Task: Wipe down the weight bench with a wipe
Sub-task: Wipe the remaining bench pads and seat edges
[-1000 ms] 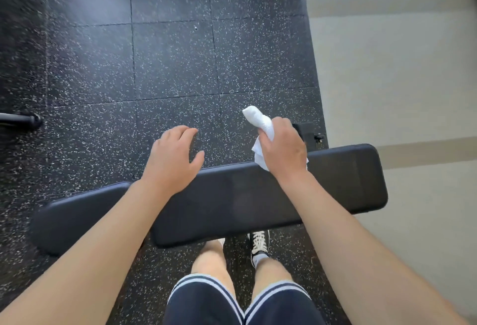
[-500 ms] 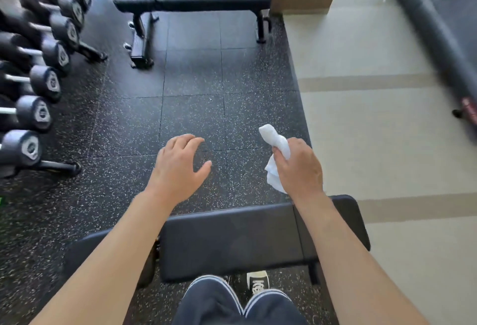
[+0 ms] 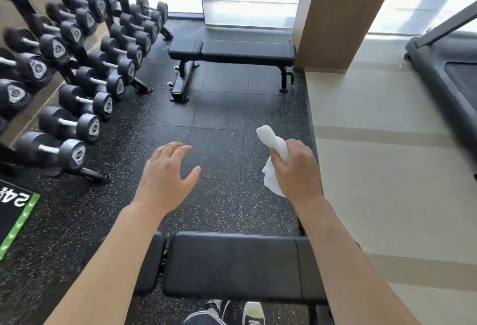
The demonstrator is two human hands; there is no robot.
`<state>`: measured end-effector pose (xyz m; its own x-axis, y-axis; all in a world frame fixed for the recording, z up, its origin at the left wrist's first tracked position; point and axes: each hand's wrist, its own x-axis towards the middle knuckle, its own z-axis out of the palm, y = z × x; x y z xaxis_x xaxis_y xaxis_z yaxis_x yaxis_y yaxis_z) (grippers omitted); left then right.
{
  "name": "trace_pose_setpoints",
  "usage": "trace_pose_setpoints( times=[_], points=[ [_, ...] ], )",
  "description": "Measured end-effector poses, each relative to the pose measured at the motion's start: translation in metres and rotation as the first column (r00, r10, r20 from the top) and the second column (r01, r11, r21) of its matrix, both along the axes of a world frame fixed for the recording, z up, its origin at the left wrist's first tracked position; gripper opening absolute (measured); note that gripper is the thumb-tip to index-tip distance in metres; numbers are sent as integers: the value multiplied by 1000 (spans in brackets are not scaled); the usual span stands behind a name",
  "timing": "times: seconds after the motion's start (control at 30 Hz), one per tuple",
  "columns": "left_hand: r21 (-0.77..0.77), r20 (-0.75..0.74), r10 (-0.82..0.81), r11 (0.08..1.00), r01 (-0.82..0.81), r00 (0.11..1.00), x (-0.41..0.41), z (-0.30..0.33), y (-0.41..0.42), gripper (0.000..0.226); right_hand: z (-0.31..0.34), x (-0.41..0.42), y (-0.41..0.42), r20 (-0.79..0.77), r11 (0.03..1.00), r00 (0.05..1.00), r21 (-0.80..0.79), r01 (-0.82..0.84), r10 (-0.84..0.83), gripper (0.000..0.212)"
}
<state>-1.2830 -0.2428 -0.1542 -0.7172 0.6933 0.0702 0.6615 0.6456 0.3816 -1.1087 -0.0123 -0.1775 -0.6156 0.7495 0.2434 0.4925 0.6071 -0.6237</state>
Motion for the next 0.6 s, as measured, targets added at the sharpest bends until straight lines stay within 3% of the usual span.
trace_pose_setpoints(
  times=[0.27, 0.6],
  points=[
    [58, -28, 222, 974, -220, 975, 23, 25, -107, 51, 13, -15, -64, -8, 986, 986, -34, -164, 164, 27],
    [120, -62, 458, 885, -449, 887, 39, 54, -269, 49, 50, -60, -197, -63, 939, 937, 31, -343, 345, 26]
  ],
)
